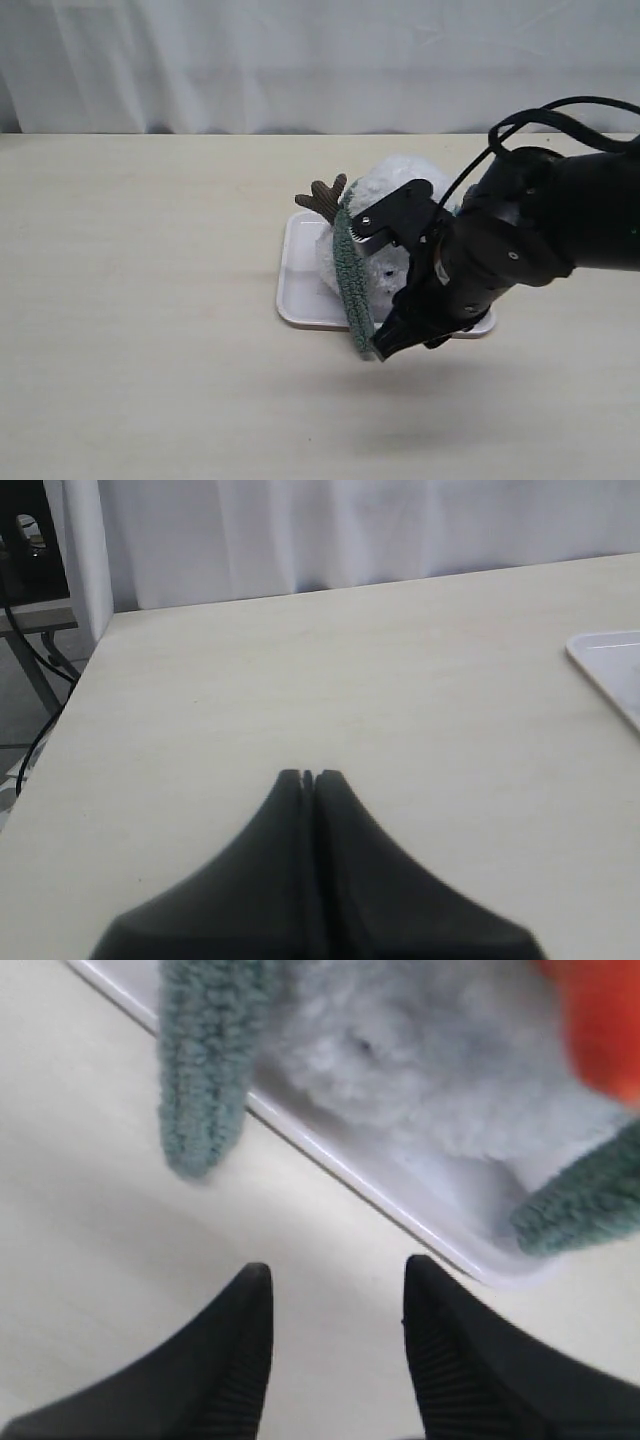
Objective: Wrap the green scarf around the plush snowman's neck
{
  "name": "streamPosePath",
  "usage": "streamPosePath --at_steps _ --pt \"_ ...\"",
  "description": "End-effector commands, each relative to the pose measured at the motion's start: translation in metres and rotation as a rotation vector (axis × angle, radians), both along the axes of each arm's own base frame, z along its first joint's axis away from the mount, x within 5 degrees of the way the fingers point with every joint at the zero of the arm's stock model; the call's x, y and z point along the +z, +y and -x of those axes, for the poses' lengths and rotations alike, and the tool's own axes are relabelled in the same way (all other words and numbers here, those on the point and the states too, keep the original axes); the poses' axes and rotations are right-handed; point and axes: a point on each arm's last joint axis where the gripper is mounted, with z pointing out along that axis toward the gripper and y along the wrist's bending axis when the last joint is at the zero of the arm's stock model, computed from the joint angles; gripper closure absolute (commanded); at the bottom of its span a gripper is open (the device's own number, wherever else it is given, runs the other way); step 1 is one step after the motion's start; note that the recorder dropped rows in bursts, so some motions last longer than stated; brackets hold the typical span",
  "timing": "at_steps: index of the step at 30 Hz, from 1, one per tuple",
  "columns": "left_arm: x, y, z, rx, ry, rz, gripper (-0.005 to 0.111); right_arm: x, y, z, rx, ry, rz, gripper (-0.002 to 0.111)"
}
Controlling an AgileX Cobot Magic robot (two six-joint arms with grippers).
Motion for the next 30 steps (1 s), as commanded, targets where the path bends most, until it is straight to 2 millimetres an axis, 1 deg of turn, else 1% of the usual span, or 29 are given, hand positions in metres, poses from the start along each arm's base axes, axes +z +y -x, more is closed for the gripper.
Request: streamPosePath --at_steps 1,3,4,8,9,14,19,21,24,26,30 --pt "0.000 0.000 0.000 0.001 -0.010 0.002 0.107 0.004 -0.034 0.000 -0.190 -0.088 0.023 0.067" --pt "0.000 0.000 0.000 0.001 -0.010 0.002 0.107 0.001 -0.046 0.000 -0.248 -0.132 -0.010 0.067" --pt "0.000 0.000 0.000 0.001 -0.010 0.002 0.107 -0.001 -0.049 0.000 -0.255 -0.145 -0.037 0.065" --pt "0.000 0.000 0.000 0.001 -0.010 0.002 0.107 -0.014 -0.058 -0.003 -0.299 -0.155 -0.140 0.045" --pt "0.000 0.000 0.000 0.001 -0.010 0.002 0.107 -0.017 -0.058 -0.004 -0.302 -0.159 -0.164 0.043" --pt "0.000 0.000 0.000 0.001 -0.010 0.002 0.107 -0.028 -0.060 -0.016 -0.278 -0.178 -0.197 0.044" --pt "0.000 0.000 0.000 0.001 -0.010 0.002 0.107 -0.040 -0.072 -0.026 -0.295 -0.195 -0.154 0.044" --pt "0.000 0.000 0.000 0.001 -0.010 0.002 0.107 -0.044 -0.072 -0.028 -0.274 -0.196 -0.145 0.044" --pt "0.000 0.000 0.000 0.001 -0.010 0.002 0.107 -0.048 -0.065 -0.031 -0.181 -0.204 -0.175 0.049" --pt "0.000 0.000 0.000 0.001 -0.010 0.002 0.107 -0.049 -0.061 -0.032 -0.128 -0.208 -0.199 0.054" --pt "0.000 0.000 0.000 0.001 -0.010 0.002 0.107 -0.053 -0.063 -0.038 -0.145 -0.203 -0.147 0.062"
